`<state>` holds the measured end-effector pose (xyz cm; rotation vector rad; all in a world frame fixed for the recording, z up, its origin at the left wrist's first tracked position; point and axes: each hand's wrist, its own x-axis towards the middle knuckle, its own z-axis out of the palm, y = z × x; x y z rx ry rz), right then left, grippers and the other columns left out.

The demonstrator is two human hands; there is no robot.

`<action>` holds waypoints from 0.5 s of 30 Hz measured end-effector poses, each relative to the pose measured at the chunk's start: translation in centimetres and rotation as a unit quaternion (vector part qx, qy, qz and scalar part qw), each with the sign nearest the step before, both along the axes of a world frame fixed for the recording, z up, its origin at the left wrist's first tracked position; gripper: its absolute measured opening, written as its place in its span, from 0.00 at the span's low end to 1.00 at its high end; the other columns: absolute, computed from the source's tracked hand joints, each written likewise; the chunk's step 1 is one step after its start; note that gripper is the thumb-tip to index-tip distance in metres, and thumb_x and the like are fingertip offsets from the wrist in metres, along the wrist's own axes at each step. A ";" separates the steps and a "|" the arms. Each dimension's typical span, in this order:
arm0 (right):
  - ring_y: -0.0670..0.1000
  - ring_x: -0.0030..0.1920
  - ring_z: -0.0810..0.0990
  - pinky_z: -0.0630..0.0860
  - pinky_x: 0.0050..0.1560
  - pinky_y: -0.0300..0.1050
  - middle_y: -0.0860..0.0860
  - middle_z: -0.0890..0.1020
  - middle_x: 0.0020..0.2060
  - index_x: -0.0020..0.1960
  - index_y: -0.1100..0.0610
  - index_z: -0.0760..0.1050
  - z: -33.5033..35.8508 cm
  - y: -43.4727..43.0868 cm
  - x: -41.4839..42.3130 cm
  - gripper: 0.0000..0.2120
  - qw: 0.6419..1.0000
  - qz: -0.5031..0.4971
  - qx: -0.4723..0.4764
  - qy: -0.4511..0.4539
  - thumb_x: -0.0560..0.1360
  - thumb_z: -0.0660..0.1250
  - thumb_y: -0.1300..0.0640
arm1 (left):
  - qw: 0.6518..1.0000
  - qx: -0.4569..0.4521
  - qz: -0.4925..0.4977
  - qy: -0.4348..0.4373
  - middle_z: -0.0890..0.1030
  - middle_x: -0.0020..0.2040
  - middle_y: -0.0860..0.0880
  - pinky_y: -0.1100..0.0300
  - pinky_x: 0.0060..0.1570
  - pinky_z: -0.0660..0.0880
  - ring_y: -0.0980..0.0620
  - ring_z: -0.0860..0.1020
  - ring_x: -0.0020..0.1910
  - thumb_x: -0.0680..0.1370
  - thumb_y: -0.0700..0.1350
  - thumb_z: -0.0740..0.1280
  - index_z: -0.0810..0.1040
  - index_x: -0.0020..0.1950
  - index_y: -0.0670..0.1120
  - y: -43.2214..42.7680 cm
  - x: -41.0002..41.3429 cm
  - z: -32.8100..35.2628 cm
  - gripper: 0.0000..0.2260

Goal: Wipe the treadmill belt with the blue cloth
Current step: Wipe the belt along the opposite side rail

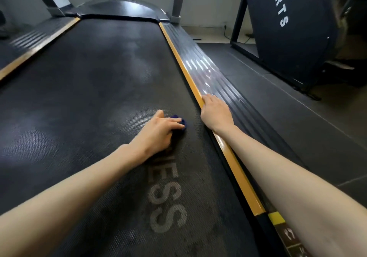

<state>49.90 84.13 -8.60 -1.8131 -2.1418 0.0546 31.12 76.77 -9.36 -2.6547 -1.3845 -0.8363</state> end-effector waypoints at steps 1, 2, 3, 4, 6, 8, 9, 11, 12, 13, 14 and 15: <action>0.54 0.70 0.64 0.60 0.71 0.52 0.54 0.67 0.71 0.72 0.58 0.62 0.0 0.0 0.0 0.21 1.000 0.000 0.001 0.002 0.80 0.51 0.58 | 0.999 0.008 -0.041 0.007 0.83 0.52 0.47 0.63 0.41 0.62 0.45 0.72 0.36 0.65 0.32 0.62 0.84 0.50 0.45 -1.4 0.7 0.0 0.19; 0.54 0.71 0.63 0.59 0.71 0.51 0.54 0.66 0.71 0.73 0.58 0.62 0.0 0.0 0.0 0.21 1.000 -0.001 -0.001 0.000 0.80 0.51 0.58 | 0.996 0.009 -0.088 0.016 0.83 0.52 0.47 0.64 0.41 0.62 0.46 0.72 0.35 0.64 0.33 0.62 0.84 0.50 0.45 -3.1 1.3 -0.2 0.19; 0.54 0.72 0.62 0.57 0.72 0.51 0.54 0.64 0.72 0.73 0.58 0.61 0.0 0.0 0.0 0.22 1.000 -0.002 -0.001 -0.003 0.80 0.51 0.58 | 0.993 0.009 -0.118 0.020 0.82 0.54 0.47 0.65 0.41 0.62 0.48 0.70 0.35 0.65 0.33 0.62 0.84 0.51 0.45 -4.3 1.6 -0.7 0.19; 0.54 0.73 0.60 0.56 0.73 0.51 0.54 0.63 0.73 0.73 0.58 0.61 0.1 -0.1 0.0 0.22 1.000 -0.004 0.000 -0.004 0.80 0.51 0.59 | 0.992 0.007 -0.127 0.023 0.82 0.56 0.48 0.65 0.42 0.63 0.49 0.68 0.36 0.66 0.34 0.62 0.83 0.52 0.46 -4.7 1.6 -1.1 0.19; 0.53 0.73 0.59 0.55 0.73 0.50 0.54 0.62 0.74 0.74 0.58 0.60 0.3 -0.3 0.0 0.22 1.000 -0.002 -0.003 -0.003 0.80 0.51 0.59 | 0.993 0.028 -0.104 0.038 0.82 0.56 0.47 0.63 0.43 0.66 0.48 0.69 0.36 0.68 0.34 0.60 0.83 0.52 0.47 -3.0 0.5 -1.2 0.19; 0.53 0.74 0.58 0.54 0.74 0.50 0.53 0.61 0.74 0.74 0.57 0.59 0.5 -0.5 0.0 0.22 1.000 -0.001 -0.012 0.003 0.80 0.50 0.59 | 0.998 0.033 0.021 0.040 0.83 0.53 0.45 0.56 0.45 0.71 0.44 0.72 0.38 0.68 0.33 0.62 0.83 0.50 0.47 0.8 -2.4 -0.8 0.17; 0.53 0.74 0.57 0.53 0.74 0.50 0.53 0.61 0.74 0.74 0.57 0.59 0.6 -0.6 -0.1 0.22 1.000 -0.001 -0.015 0.007 0.80 0.50 0.59 | 0.993 0.026 0.115 0.026 0.83 0.53 0.44 0.53 0.46 0.71 0.41 0.74 0.42 0.68 0.32 0.62 0.83 0.50 0.46 2.7 -4.7 -0.8 0.17; 0.53 0.73 0.58 0.54 0.74 0.50 0.53 0.61 0.74 0.74 0.57 0.59 0.6 -0.6 -0.1 0.22 1.000 -0.003 -0.020 0.013 0.80 0.50 0.59 | 0.951 -0.038 0.306 -0.019 0.81 0.56 0.43 0.50 0.52 0.66 0.36 0.72 0.51 0.70 0.32 0.59 0.82 0.55 0.46 5.0 -9.4 -1.2 0.19; 0.53 0.73 0.59 0.54 0.73 0.51 0.53 0.62 0.73 0.74 0.57 0.59 0.5 -0.6 -0.1 0.22 1.000 -0.004 -0.019 0.016 0.80 0.50 0.59 | 0.926 -0.066 0.368 -0.040 0.81 0.57 0.43 0.50 0.53 0.64 0.36 0.70 0.53 0.71 0.32 0.58 0.81 0.57 0.46 5.2 -10.2 -1.4 0.20; 0.53 0.72 0.60 0.55 0.73 0.51 0.53 0.64 0.73 0.74 0.57 0.60 0.4 -0.5 0.0 0.22 1.000 -0.006 -0.016 0.018 0.80 0.50 0.59 | 0.919 -0.065 0.388 -0.039 0.80 0.57 0.43 0.50 0.51 0.63 0.36 0.70 0.53 0.71 0.33 0.58 0.81 0.57 0.46 5.1 -9.6 -1.5 0.20; 0.54 0.71 0.62 0.57 0.72 0.52 0.54 0.65 0.72 0.73 0.57 0.61 0.4 -0.5 -0.1 0.22 1.000 -0.007 -0.015 0.021 0.80 0.50 0.59 | 0.927 -0.049 0.371 -0.027 0.81 0.55 0.44 0.50 0.49 0.63 0.37 0.70 0.52 0.71 0.34 0.57 0.81 0.55 0.45 4.4 -7.9 -1.5 0.19; 0.54 0.71 0.62 0.57 0.72 0.52 0.54 0.65 0.71 0.73 0.57 0.61 0.4 -0.5 -0.2 0.22 1.000 -0.005 -0.015 0.022 0.79 0.51 0.59 | 0.944 -0.028 0.330 -0.015 0.81 0.54 0.45 0.50 0.47 0.64 0.38 0.71 0.50 0.70 0.37 0.56 0.82 0.52 0.45 3.5 -5.6 -1.5 0.18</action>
